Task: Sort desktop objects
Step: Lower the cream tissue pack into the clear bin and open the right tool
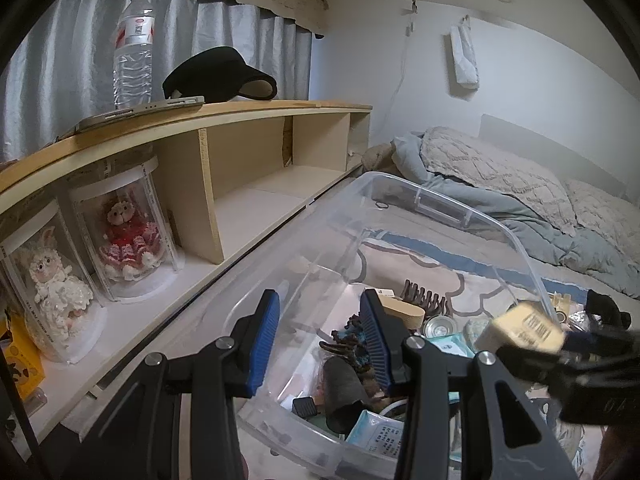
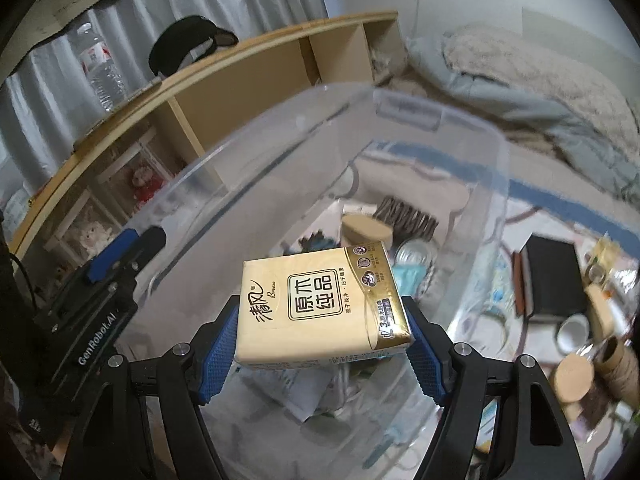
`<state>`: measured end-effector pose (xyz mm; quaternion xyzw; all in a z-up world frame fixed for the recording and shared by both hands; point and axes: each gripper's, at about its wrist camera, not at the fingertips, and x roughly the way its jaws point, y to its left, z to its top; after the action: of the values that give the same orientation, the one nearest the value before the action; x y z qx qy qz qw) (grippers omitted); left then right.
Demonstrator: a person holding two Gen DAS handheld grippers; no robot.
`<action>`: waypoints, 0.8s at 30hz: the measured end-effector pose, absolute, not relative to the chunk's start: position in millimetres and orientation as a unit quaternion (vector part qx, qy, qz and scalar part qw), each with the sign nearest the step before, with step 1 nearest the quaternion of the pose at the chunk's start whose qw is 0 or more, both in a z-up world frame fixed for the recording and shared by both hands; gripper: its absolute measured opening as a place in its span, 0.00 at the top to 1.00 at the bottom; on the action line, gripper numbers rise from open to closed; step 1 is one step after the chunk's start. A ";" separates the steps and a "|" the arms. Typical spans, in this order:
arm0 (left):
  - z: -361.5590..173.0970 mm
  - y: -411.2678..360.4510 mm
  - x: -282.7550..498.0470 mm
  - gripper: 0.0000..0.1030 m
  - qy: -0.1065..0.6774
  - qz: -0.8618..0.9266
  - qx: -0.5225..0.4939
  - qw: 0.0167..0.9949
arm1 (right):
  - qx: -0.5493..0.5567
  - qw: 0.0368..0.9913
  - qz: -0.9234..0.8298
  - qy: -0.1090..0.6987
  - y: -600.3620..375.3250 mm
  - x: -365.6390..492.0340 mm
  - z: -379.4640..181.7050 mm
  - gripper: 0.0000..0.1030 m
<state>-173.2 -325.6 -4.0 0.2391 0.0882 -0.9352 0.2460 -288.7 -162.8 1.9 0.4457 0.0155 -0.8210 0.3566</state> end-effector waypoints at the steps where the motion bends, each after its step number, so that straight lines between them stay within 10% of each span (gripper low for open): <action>1: -3.4 -326.4 -173.1 0.59 0.089 -0.935 0.238 0.247 | 0.453 0.352 -0.819 0.005 -162.3 -288.6 0.1 0.26; 24: 1.2 -329.5 -163.8 0.59 0.098 -0.935 0.228 0.254 | 0.531 0.302 -0.788 -0.075 -162.4 -273.2 9.3 0.08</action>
<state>-163.8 -329.5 1.2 0.2282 0.0985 -0.9349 0.2535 -273.2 -162.4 9.3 0.5309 -0.0752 -0.7881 0.3023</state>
